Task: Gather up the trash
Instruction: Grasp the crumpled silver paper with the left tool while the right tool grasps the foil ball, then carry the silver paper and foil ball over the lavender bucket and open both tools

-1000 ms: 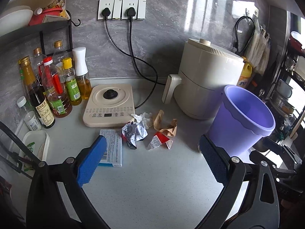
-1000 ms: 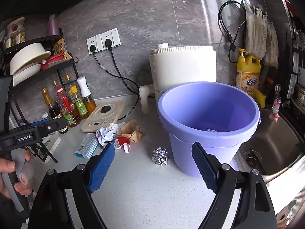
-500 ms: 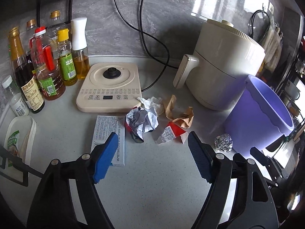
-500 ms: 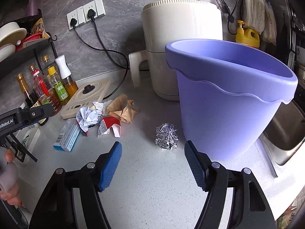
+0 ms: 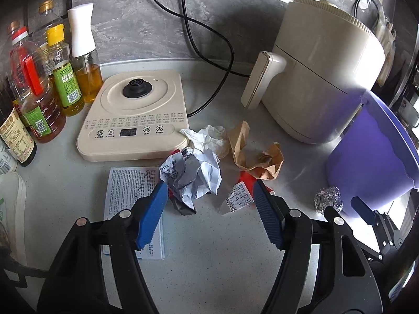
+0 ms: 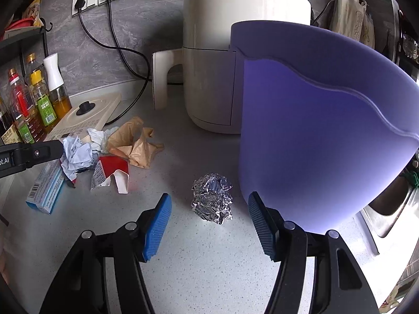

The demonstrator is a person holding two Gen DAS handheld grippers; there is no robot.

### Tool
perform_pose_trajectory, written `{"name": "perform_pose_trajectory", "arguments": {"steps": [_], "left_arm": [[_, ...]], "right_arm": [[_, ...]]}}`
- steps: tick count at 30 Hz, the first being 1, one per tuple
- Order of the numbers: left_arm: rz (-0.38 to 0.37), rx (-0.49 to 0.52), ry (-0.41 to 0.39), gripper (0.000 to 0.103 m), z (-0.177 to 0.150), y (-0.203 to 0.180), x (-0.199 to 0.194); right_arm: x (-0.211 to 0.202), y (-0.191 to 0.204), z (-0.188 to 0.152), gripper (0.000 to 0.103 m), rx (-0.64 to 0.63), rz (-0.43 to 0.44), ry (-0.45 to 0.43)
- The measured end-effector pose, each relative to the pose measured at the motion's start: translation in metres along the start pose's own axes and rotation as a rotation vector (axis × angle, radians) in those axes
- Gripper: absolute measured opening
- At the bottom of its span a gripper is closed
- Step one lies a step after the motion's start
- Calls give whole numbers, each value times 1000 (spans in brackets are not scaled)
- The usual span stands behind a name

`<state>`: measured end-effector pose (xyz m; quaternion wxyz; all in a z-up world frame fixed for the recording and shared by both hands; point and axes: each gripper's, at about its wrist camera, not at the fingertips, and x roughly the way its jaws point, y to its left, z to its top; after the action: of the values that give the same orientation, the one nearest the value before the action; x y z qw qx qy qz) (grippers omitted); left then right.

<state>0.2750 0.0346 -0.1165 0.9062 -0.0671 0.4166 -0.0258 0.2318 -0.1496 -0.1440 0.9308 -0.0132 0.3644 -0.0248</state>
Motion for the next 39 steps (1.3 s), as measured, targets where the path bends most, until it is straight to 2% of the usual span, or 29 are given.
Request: {"name": "perform_pose_trajectory", "arguments": {"steps": [4, 7, 9, 10, 11, 12, 14, 15, 26, 35, 39], "left_arm": [[17, 9, 19, 68, 8, 2, 17], [56, 17, 44, 68, 10, 3, 31], [56, 6, 58, 68, 12, 6, 39], [58, 1, 61, 67, 12, 6, 41], [64, -3, 61, 62, 12, 6, 42], [66, -5, 67, 48, 11, 6, 43], [69, -5, 87, 35, 10, 5, 45], [68, -6, 84, 32, 9, 5, 43], [59, -7, 19, 30, -5, -2, -9], [49, -19, -68, 30, -17, -9, -72], [39, -21, -122, 30, -16, -15, -100]], "right_arm": [[10, 1, 0, 60, 3, -1, 28], [11, 2, 1, 54, -4, 3, 22], [13, 0, 1, 37, 3, 17, 36], [14, 0, 1, 32, 3, 26, 45], [14, 0, 1, 29, 1, 30, 41], [14, 0, 0, 29, 0, 39, 40], [12, 0, -1, 28, -5, 55, 37], [11, 0, -2, 27, -8, 62, 33], [-18, 1, -6, 22, -18, 140, -29], [-71, 1, -2, 22, -50, 196, -155], [-103, 0, 7, 22, -74, 212, -241]]}}
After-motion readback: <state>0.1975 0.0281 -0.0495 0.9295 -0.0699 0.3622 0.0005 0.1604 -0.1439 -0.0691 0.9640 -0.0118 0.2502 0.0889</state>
